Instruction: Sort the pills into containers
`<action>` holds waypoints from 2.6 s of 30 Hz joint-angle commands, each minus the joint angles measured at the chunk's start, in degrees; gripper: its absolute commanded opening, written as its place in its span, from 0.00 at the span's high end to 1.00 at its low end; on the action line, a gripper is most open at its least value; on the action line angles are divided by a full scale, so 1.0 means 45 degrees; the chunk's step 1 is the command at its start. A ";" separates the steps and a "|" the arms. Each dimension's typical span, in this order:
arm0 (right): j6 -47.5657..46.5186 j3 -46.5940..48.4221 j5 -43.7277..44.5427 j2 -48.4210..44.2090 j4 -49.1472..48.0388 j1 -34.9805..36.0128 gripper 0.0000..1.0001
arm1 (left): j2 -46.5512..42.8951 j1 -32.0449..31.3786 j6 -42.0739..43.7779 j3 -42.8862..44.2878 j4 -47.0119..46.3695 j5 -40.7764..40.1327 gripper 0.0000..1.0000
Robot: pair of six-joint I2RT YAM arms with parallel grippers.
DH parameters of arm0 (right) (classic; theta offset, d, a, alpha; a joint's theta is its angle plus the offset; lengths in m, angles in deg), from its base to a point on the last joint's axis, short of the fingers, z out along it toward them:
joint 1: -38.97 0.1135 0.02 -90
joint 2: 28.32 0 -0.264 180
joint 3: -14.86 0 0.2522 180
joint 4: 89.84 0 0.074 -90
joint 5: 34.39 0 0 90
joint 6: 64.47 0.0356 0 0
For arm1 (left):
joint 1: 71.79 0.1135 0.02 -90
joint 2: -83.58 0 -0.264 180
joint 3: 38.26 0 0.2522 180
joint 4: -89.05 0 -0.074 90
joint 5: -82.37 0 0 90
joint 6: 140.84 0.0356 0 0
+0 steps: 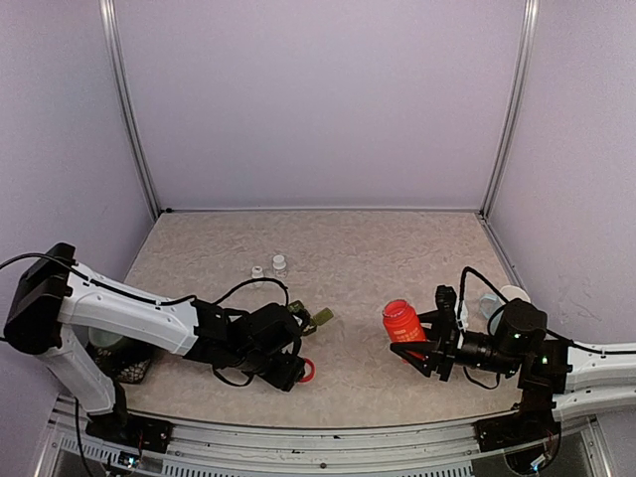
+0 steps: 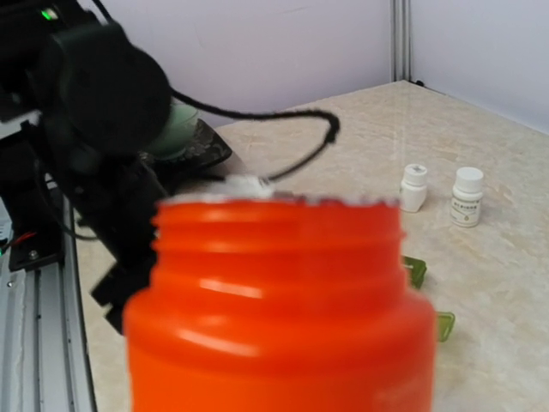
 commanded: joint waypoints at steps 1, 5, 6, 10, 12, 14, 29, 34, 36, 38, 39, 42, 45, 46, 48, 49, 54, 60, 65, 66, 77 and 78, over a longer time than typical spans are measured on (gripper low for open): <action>0.0113 0.0181 -0.0244 -0.0351 -0.0061 0.0020 0.64 | 0.0587 0.0433 0.0563 0.0366 -0.0323 0.0417 0.39; 0.0169 0.0053 -0.0406 -0.0443 -0.0094 0.0020 0.65 | 0.0958 0.0815 0.0831 0.0384 -0.0417 0.0525 0.48; 0.0195 0.0020 -0.0413 -0.0453 -0.0132 0.0020 0.65 | 0.1001 0.0881 0.0869 0.0392 -0.0461 0.0558 0.50; 0.0243 -0.0079 -0.0496 -0.0382 -0.0245 0.0020 0.65 | 0.1135 0.1004 0.1050 0.0465 -0.0643 0.0825 0.61; 0.0201 -0.0119 -0.0478 -0.0328 -0.0296 0.0020 0.65 | 0.1291 0.1059 0.1167 0.0509 -0.0698 0.1076 0.68; 0.0184 -0.0185 -0.0460 -0.0299 -0.0367 0.0021 0.65 | 0.1410 0.1103 0.1255 0.0501 -0.0813 0.1340 0.78; -0.0129 -0.1246 -0.1216 -0.0335 -0.2351 0.0021 0.65 | -0.1631 0.1498 0.1686 -0.1642 -0.6016 0.5772 1.00; -0.0829 -0.2489 -0.0694 -0.0087 -0.4544 0.0020 0.64 | -0.2798 0.1500 0.1655 -0.2192 -0.7318 0.5823 1.00; -0.1091 -0.3097 -0.0192 0.0138 -0.5681 0.0021 0.64 | -0.3248 0.1502 0.1669 -0.2382 -0.7867 0.5876 1.00; -0.1217 -0.3470 0.0502 0.0542 -0.6588 0.0020 0.64 | -0.3705 0.1499 0.1679 -0.2499 -0.8373 0.5825 1.00; -0.1247 -0.3469 0.0704 0.0939 -0.6776 0.0020 0.64 | -0.3922 0.1499 0.1644 -0.2483 -0.8538 0.5724 1.00; -0.1141 -0.3309 0.0550 0.2172 -0.7615 0.0020 0.64 | -0.3846 0.1499 0.1587 -0.2052 -0.8798 0.5590 1.00; -0.1003 -0.3186 -0.0124 0.3715 -0.9175 0.0020 0.65 | -0.3100 0.1520 0.1555 -0.1013 -0.7887 0.4751 1.00; -0.1050 -0.2982 -0.0292 0.4311 -0.9392 0.0020 0.65 | -0.2817 0.1519 0.1533 -0.0708 -0.7589 0.4416 1.00; -0.1203 -0.2387 -0.0616 0.5334 -0.9389 0.0053 0.65 | -0.2369 0.1626 0.1409 -0.0334 -0.7531 0.4206 1.00; -0.1341 -0.2160 -0.0859 0.5795 -0.9492 0.0042 0.66 | -0.2145 0.1671 0.1276 -0.0226 -0.7540 0.4145 1.00; -0.1586 -0.1304 -0.1537 0.7269 -1.0028 0.0202 0.67 | -0.1342 0.1810 0.1167 0.0337 -0.6762 0.3396 1.00; -0.2131 0.0172 -0.1588 0.8586 -0.8913 0.0357 0.66 | -0.1892 0.2148 0.0552 -0.0528 -0.6322 0.2344 1.00; -0.2233 0.0586 -0.1401 0.9480 -0.9811 0.0373 0.66 | -0.1932 0.2241 0.0381 -0.0931 -0.6206 0.2932 1.00; -0.2316 0.0800 -0.1409 0.9651 -0.9566 0.0375 0.66 | -0.1939 0.2239 0.0385 -0.1007 -0.6290 0.3100 1.00; -0.2491 0.2054 -0.1049 1.1777 -0.9233 0.0383 0.65 | -0.2713 0.2078 0.0704 -0.1411 -0.6656 0.3722 1.00; -0.2500 0.2150 -0.1009 1.2025 -0.9216 0.0383 0.64 | -0.2722 0.2052 0.0726 -0.1417 -0.6654 0.3728 1.00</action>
